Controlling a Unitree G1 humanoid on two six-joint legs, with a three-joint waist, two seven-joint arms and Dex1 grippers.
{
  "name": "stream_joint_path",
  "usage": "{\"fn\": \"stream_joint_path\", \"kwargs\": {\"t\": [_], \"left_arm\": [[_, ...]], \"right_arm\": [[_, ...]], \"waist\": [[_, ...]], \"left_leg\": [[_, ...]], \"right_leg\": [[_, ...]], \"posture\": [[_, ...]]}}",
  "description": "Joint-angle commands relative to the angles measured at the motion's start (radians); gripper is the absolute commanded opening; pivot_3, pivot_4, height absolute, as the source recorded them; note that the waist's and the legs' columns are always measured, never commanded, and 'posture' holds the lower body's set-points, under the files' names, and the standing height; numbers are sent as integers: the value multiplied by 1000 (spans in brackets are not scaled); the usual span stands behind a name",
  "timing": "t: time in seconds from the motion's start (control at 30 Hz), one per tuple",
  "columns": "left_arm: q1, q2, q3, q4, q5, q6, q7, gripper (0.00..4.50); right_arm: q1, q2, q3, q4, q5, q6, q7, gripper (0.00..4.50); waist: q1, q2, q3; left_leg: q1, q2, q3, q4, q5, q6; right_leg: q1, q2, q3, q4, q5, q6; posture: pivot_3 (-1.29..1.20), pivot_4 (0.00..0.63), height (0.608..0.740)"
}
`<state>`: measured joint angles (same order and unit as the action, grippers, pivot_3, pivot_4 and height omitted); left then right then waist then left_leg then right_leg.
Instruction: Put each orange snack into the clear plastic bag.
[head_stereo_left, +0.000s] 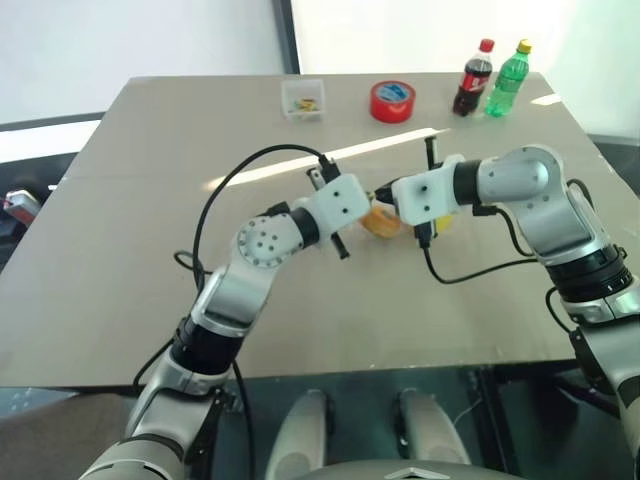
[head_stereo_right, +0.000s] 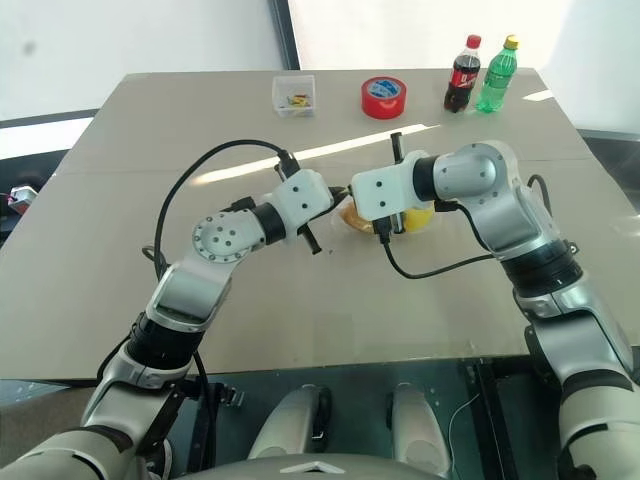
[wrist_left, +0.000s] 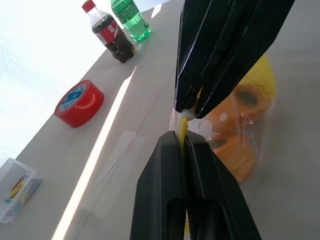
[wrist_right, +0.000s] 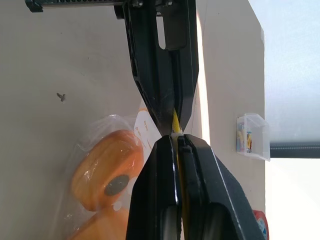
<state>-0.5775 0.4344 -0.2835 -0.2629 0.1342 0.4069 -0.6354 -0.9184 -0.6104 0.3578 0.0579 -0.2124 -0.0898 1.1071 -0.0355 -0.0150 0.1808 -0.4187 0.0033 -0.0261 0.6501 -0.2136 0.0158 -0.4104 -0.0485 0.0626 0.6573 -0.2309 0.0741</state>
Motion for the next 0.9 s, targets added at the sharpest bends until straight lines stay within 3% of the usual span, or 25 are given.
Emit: {"fn": "stream_joint_path", "kwargs": {"t": [0.03, 0.63, 0.9], "left_arm": [[-8, 1, 9, -28, 3, -39, 7, 0], [-9, -1, 1, 2, 14, -90, 6, 0], [-15, 2, -2, 7, 15, -105, 5, 0]], "right_arm": [[-25, -39, -31, 27, -26, -3, -16, 51], [-50, -252, -84, 236, -105, -69, -109, 51], [-72, -295, -89, 285, -146, -60, -174, 51]], "waist": [[0, 0, 0], [-2, 0, 0], [-3, 0, 0]], "left_leg": [[0, 0, 0, 0, 0, 0], [0, 0, 1, 0, 0, 0], [0, 0, 2, 0, 0, 0]], "right_leg": [[0, 0, 0, 0, 0, 0], [0, 0, 1, 0, 0, 0], [0, 0, 1, 0, 0, 0]], "posture": [[0, 150, 740], [0, 150, 740], [0, 150, 740]]}}
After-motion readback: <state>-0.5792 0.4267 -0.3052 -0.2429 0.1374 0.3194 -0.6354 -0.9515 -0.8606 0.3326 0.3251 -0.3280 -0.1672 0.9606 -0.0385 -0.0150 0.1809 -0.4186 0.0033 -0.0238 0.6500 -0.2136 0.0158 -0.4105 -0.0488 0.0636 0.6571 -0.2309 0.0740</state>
